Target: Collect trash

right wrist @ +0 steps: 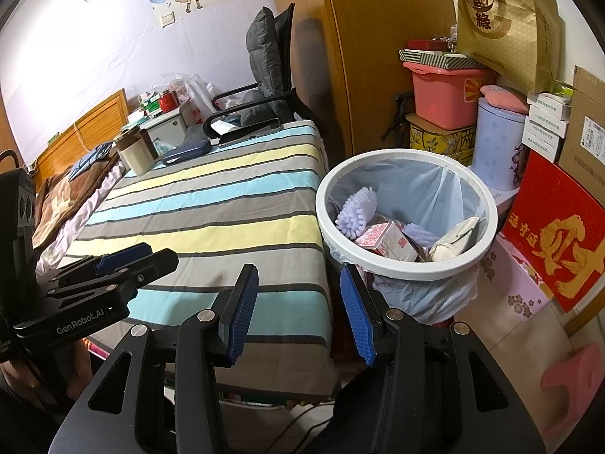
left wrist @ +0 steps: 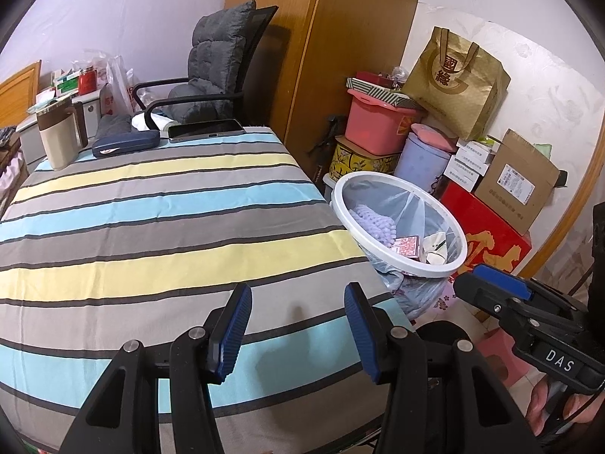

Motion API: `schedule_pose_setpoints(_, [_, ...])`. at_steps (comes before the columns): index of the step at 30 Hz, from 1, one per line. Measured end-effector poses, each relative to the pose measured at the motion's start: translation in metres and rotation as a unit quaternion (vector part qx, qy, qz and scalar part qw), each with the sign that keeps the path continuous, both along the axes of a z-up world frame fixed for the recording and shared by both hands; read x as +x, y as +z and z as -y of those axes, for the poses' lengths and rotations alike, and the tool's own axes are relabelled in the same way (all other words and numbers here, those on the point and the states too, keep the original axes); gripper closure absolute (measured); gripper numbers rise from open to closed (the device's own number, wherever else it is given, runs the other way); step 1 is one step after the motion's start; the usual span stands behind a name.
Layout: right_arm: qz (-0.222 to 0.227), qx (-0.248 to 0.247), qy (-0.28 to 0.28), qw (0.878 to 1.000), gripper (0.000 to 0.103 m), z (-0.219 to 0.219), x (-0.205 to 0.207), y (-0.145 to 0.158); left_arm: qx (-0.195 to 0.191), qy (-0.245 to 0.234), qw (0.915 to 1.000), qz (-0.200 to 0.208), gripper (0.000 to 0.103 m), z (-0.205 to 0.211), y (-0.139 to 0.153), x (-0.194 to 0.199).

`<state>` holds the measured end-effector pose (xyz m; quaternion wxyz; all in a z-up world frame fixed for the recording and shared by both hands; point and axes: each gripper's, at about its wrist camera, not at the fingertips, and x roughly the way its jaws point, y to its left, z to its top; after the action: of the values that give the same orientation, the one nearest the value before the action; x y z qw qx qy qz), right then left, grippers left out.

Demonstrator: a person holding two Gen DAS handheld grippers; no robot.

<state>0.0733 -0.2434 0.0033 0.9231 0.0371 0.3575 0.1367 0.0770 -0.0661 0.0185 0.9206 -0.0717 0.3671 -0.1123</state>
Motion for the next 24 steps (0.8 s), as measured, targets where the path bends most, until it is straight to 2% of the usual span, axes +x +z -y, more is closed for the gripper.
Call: schedule_pose_setpoints(24, [-0.002,0.001,0.004,1.0,0.055,-0.0032,0.0,-0.0004,0.015,0.02,0.9997,-0.001,0.052,-0.0032,0.0004,-0.0023])
